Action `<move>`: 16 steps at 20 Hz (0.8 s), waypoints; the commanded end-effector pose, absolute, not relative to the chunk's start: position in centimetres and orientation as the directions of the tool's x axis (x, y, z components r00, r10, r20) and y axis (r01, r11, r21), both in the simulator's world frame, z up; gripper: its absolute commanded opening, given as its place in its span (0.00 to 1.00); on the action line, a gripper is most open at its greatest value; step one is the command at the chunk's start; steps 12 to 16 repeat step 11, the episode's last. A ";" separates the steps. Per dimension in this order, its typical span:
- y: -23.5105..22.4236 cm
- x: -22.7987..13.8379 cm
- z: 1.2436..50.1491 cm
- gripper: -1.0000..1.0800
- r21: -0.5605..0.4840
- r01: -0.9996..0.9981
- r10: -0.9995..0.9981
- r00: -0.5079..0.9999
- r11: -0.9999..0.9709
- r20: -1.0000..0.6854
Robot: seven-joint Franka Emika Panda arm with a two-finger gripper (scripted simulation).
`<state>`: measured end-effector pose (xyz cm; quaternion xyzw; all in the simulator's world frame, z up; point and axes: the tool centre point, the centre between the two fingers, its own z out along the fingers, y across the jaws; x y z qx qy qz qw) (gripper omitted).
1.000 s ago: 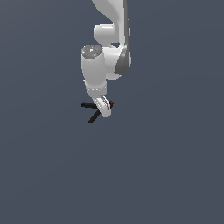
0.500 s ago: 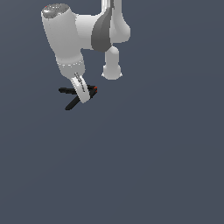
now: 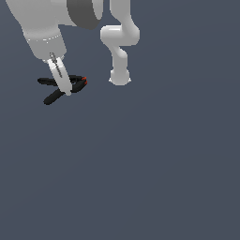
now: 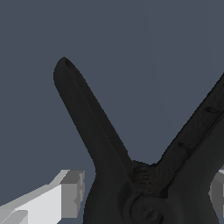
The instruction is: Pick up the object and move it to a goal position.
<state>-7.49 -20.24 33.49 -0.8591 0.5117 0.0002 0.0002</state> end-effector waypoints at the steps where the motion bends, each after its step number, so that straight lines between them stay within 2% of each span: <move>1: -21.2 -7.4 34.8 0.00 0.000 -0.879 -0.879 0.477 -0.477 0.000; 16: -22.6 -7.1 36.6 0.00 0.000 -0.878 -0.878 0.478 -0.478 0.000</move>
